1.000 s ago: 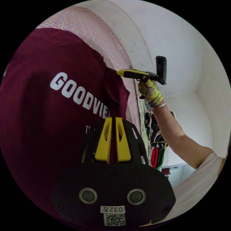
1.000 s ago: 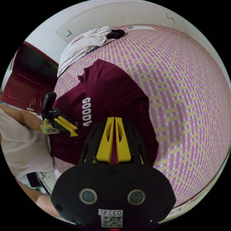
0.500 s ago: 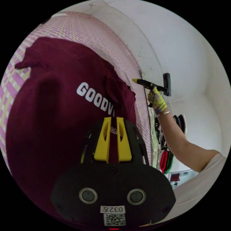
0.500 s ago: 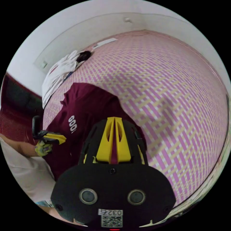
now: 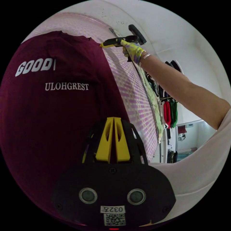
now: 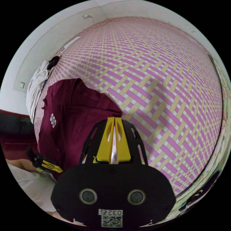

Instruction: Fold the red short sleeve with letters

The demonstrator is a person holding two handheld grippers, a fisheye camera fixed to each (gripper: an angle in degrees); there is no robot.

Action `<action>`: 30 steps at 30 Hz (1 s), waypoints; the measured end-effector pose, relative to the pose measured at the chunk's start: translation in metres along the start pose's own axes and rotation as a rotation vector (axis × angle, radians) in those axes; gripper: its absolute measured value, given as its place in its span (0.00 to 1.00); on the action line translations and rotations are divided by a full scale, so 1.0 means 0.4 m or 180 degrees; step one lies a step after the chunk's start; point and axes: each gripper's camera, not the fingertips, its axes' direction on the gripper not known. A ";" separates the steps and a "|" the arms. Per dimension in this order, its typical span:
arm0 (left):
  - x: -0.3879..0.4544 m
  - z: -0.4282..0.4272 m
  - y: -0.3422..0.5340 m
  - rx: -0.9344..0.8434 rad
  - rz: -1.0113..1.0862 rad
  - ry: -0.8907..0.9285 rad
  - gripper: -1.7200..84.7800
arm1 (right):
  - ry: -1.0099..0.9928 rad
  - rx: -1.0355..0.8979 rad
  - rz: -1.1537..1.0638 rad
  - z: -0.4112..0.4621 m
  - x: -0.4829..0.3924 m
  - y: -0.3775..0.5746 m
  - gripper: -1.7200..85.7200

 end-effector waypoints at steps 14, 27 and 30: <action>-0.107 -0.408 0.452 0.0895 -0.0828 -0.0337 0.02 | -0.0421 0.0677 -0.0571 -0.094 -0.386 0.153 0.02; -0.084 -0.613 0.964 0.0817 -0.1230 -0.1452 0.11 | -0.0811 0.0031 -0.1199 0.141 -0.999 -0.040 0.11; -0.067 -0.620 1.002 0.0955 -0.1188 -0.1642 0.12 | -0.0368 -0.0120 -0.1288 0.183 -1.103 -0.071 0.12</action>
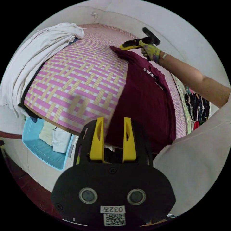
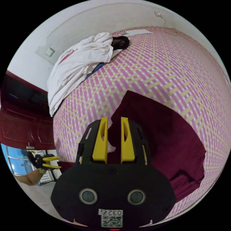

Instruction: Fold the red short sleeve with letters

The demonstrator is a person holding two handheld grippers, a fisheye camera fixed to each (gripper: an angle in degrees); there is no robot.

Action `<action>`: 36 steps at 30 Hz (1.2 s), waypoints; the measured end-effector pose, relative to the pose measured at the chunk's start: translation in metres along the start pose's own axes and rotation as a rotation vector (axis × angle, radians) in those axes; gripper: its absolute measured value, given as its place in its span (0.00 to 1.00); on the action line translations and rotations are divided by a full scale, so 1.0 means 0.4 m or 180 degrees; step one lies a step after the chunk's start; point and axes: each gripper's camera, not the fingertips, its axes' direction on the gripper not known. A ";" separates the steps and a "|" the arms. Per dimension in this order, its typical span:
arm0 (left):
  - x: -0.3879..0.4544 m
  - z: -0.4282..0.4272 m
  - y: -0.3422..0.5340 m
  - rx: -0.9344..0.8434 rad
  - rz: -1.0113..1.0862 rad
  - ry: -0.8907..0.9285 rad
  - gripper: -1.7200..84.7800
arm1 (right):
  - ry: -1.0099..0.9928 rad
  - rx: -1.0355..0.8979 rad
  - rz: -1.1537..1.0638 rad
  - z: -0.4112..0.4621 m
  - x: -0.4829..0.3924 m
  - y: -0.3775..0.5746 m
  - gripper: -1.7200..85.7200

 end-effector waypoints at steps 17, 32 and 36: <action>-0.033 -0.041 0.096 0.0107 0.0456 0.0590 0.01 | -0.0321 0.0488 0.1208 -0.060 0.090 0.190 0.01; 0.235 0.109 0.070 -0.0598 0.1451 0.1113 0.01 | -0.1582 0.2467 0.2637 -0.244 0.478 1.110 0.01; 0.239 0.159 0.064 -0.0702 0.1391 0.1027 0.01 | -0.1752 0.2339 0.2734 -0.177 0.513 1.167 0.01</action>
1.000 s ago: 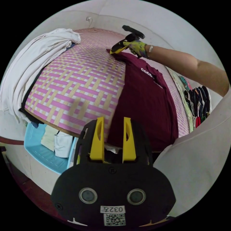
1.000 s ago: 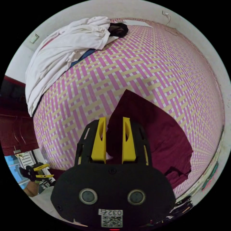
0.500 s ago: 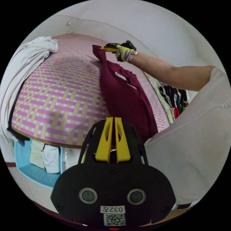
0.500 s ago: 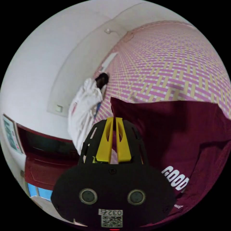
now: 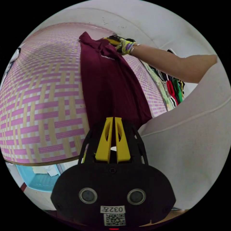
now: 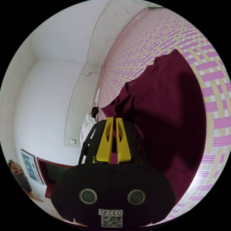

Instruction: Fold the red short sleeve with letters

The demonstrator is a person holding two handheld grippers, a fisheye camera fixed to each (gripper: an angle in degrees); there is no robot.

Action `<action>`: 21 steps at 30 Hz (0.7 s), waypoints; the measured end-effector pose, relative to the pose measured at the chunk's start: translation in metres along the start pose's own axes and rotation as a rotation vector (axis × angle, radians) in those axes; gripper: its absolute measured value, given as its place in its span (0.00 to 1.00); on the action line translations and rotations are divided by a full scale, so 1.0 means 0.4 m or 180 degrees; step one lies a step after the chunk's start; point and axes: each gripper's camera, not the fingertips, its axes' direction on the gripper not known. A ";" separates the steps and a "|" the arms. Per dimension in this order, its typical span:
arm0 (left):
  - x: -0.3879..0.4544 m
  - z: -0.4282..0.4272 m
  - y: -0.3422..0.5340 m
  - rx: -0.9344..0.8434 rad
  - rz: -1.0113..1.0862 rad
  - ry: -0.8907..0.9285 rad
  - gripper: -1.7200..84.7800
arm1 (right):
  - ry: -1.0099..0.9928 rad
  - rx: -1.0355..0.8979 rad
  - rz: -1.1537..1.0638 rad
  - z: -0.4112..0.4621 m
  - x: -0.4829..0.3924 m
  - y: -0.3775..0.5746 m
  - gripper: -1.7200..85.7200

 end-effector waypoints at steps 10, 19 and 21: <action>-0.011 0.031 -0.039 -0.0290 0.0251 0.0058 0.04 | 0.0406 0.0061 0.0083 -0.083 0.048 0.045 0.08; -0.234 -0.071 0.002 0.0378 -0.0689 0.0406 0.04 | 0.0492 -0.1055 -0.0180 -0.116 0.023 0.384 0.09; -0.250 -0.067 -0.013 0.0340 -0.0738 0.0370 0.04 | 0.0448 -0.1440 -0.0195 -0.085 0.025 0.482 0.09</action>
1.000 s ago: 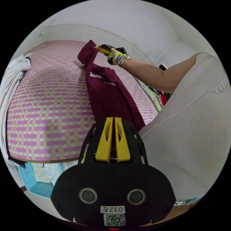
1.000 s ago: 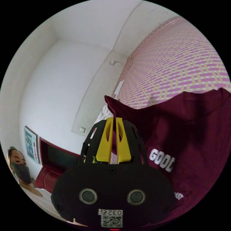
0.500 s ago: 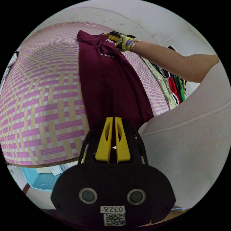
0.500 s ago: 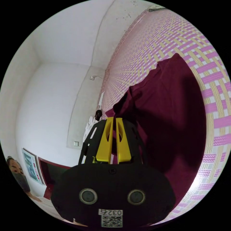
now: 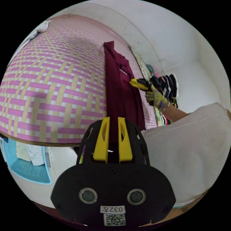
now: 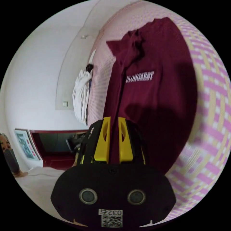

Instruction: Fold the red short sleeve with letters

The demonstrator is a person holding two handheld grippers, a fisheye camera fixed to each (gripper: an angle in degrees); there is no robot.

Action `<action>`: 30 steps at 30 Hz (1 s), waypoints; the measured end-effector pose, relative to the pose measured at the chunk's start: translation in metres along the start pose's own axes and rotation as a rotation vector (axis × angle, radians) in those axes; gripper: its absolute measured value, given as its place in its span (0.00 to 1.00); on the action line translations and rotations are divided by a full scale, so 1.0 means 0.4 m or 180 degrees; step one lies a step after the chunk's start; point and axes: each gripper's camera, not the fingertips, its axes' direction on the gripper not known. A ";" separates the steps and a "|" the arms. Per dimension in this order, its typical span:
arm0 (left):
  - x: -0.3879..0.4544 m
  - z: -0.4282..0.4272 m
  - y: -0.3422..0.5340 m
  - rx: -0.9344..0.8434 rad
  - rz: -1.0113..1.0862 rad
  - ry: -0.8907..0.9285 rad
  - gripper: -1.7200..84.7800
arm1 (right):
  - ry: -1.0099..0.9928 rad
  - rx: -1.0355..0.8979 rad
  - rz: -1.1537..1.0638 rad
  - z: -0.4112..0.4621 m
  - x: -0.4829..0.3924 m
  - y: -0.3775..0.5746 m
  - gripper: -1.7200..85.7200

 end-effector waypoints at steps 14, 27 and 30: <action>-0.079 0.197 -0.153 -0.0781 -0.0005 0.0015 0.01 | 0.0157 -0.1214 -0.0442 0.272 -0.063 0.235 0.07; -0.166 0.213 -0.156 -0.1109 0.0124 0.0002 0.04 | -0.0169 -0.1162 -0.0999 0.241 -0.093 0.317 0.08; -0.190 0.167 -0.230 -0.0741 0.0129 0.0118 0.04 | -0.0063 -0.0478 -0.0858 0.111 -0.070 0.266 0.08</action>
